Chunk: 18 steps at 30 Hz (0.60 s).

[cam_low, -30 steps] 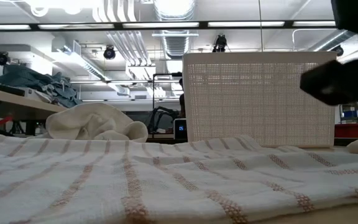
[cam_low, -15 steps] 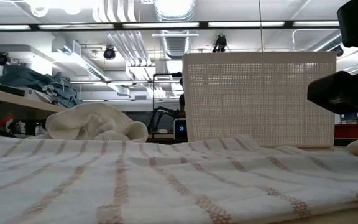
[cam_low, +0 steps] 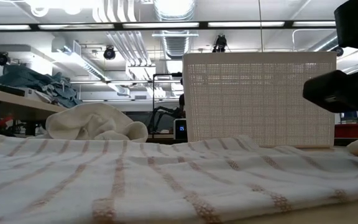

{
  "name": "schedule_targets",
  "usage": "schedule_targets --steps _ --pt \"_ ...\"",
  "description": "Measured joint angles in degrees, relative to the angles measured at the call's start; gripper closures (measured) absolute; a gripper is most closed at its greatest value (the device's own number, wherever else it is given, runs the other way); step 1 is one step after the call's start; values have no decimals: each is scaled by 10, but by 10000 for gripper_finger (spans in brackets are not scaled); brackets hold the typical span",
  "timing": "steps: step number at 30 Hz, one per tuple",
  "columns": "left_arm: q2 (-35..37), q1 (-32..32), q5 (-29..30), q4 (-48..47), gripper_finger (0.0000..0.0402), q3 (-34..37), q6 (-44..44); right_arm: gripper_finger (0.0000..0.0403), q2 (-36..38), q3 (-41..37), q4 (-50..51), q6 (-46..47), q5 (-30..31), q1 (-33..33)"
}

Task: Fold towel
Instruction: Fold the white striped towel

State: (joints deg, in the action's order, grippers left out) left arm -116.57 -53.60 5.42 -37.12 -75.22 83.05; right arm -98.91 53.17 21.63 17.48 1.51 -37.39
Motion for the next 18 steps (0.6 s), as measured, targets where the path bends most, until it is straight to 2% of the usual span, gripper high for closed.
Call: schedule_targets --steps 12,15,18 --pt "0 0 4 -23 393 0 26 248 -5 -1 2 -22 37 0" --pt "0 0 4 -23 396 0 30 279 -5 -4 3 -21 43 0" --pt "0 0 4 -23 397 0 34 333 -5 -8 1 -20 49 0"
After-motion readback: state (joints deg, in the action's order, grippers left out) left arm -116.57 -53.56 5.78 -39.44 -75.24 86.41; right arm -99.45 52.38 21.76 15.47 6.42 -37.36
